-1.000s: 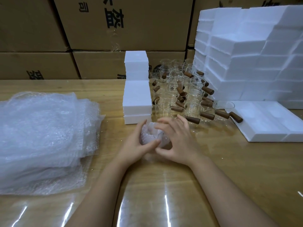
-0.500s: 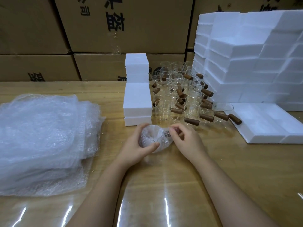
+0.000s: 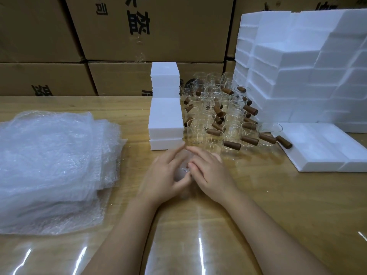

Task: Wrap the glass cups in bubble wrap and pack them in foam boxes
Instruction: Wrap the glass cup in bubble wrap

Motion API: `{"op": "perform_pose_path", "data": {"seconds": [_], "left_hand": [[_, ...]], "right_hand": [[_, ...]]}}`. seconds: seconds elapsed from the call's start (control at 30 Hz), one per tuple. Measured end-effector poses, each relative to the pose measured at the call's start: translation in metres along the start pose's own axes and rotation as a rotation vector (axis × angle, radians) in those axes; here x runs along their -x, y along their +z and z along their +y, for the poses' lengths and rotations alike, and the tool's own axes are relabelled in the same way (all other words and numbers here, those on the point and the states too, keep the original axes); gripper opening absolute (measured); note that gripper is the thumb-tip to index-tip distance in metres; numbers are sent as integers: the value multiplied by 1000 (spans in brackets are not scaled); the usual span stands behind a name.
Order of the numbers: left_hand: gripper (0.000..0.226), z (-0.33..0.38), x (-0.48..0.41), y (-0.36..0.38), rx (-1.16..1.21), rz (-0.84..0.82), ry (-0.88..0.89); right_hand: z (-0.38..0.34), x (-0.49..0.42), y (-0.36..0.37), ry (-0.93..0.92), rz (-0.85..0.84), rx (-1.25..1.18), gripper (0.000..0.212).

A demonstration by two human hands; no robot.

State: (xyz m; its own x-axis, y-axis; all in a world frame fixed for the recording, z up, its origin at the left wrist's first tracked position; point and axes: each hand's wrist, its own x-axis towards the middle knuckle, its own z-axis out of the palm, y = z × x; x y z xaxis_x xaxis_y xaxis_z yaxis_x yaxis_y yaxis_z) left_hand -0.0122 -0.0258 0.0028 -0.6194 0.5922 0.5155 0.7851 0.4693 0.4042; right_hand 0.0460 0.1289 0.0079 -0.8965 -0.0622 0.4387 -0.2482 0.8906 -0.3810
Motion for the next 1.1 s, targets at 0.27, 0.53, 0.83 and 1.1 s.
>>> {"op": "perform_pose_path", "data": {"seconds": [0.27,0.53,0.83,1.1], "left_hand": [[54,13,-12,-17,-268,-226,-109],[40,17,-21,-13,-354,-325,-204],[88,-3,2,-11,495,-115,-380],[84,4,9,13,428,24,-483]], "right_hand": [[-4,2,2,76,-10,71,46],[2,4,7,63,124,-45,45],[4,4,-3,-23,342,74,27],[81,52,-100,412,900,172,17]]}}
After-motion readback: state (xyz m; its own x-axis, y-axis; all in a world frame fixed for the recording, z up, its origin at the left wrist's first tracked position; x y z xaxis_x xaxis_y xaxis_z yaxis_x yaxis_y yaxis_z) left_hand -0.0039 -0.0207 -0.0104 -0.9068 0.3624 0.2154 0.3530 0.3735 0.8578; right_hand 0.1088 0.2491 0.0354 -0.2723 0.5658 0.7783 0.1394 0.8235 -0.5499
